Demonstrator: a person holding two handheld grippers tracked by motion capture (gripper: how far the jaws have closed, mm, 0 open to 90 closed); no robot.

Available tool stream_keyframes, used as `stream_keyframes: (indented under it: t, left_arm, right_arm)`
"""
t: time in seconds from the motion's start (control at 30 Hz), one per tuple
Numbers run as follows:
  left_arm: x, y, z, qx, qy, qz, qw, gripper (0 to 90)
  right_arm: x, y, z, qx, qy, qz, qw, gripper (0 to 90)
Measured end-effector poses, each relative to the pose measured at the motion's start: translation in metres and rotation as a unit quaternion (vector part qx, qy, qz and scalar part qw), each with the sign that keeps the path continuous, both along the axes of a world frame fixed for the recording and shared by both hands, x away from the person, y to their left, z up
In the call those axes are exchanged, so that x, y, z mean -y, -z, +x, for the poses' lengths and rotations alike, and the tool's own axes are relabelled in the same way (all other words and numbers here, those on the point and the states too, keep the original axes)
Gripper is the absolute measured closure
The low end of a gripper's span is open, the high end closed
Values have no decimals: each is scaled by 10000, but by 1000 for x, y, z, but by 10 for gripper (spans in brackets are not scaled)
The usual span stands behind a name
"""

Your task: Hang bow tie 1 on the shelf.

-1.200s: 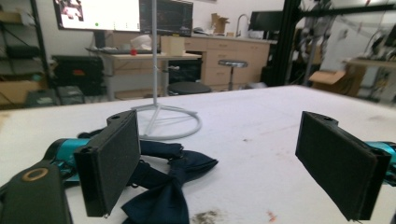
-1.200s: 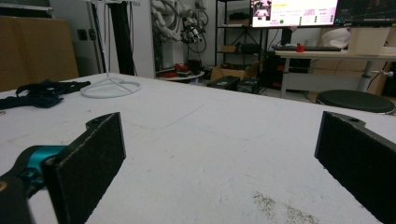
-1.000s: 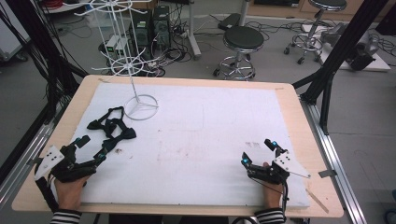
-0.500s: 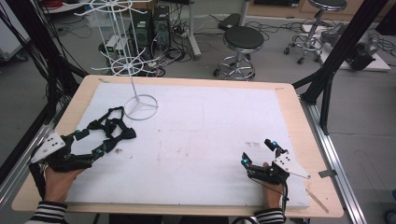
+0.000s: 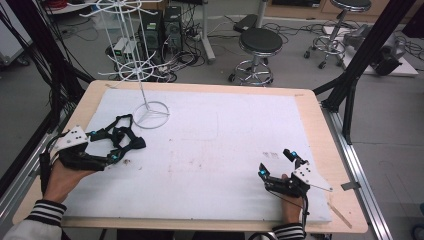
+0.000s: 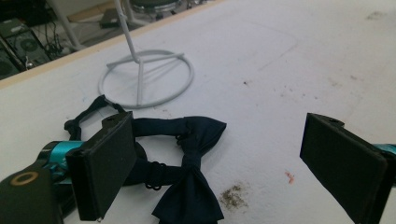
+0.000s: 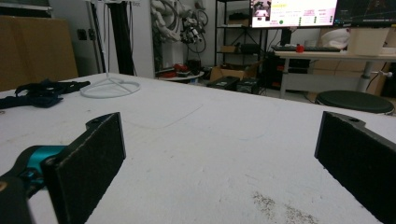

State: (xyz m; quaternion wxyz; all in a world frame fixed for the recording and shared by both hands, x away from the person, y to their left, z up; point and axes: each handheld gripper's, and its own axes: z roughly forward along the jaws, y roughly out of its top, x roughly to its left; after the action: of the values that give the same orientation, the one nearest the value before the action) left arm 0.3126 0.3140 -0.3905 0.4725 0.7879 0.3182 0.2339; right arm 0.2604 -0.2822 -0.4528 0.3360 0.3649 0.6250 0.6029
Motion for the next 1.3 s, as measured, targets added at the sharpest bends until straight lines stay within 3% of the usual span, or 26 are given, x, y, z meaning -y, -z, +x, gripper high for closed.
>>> stream_keyframes:
  t: [0.07,0.1,0.3,0.4,0.43,0.63,0.67,0.7,0.8,0.93,1.03,1.1,1.2,1.3]
  left_arm:
    - [2,-1,2,-35,34,70,10000,112]
    - [5,-2,8,-112,89,276,9995,112]
    - [11,-6,21,-357,209,557,9976,112]
    - [15,-7,27,-557,271,838,9946,112]
    - [18,-8,31,-667,306,985,9924,112]
    - [21,-7,39,-915,344,1130,9888,120]
    - [21,-3,43,-1093,394,1256,9853,126]
    - [21,-3,43,-1093,394,1256,9853,132]
    - [23,0,48,-1291,431,1372,9812,141]
    - [27,1,54,-1501,531,1605,9741,148]
    - [31,2,58,-1598,568,1640,9718,151]
    - [32,5,61,-1695,596,1796,9672,166]
    - [32,9,65,-1775,539,1897,9642,176]
    - [32,10,67,-1846,544,1881,9631,179]
  right_arm:
    - [0,0,0,-25,-10,4,10000,11]
    - [0,0,0,-26,-6,3,10000,11]
    - [0,0,-1,-37,-14,2,10000,11]
    - [0,0,-1,-35,-11,12,10000,11]
    - [0,0,-1,-38,-4,3,10000,11]
    - [0,0,0,-24,-11,11,10000,11]
    - [0,0,0,-27,-12,11,10000,11]
    - [0,0,0,-27,-12,11,10000,11]
    - [0,0,-1,-38,-7,4,10000,11]
    - [0,0,0,-24,-12,9,10000,11]
    - [0,0,0,9,-17,-3,10000,11]
    - [0,0,0,-14,-7,7,10000,11]
    - [0,0,0,-18,-5,25,10000,11]
    - [0,0,0,-12,-2,32,10000,11]
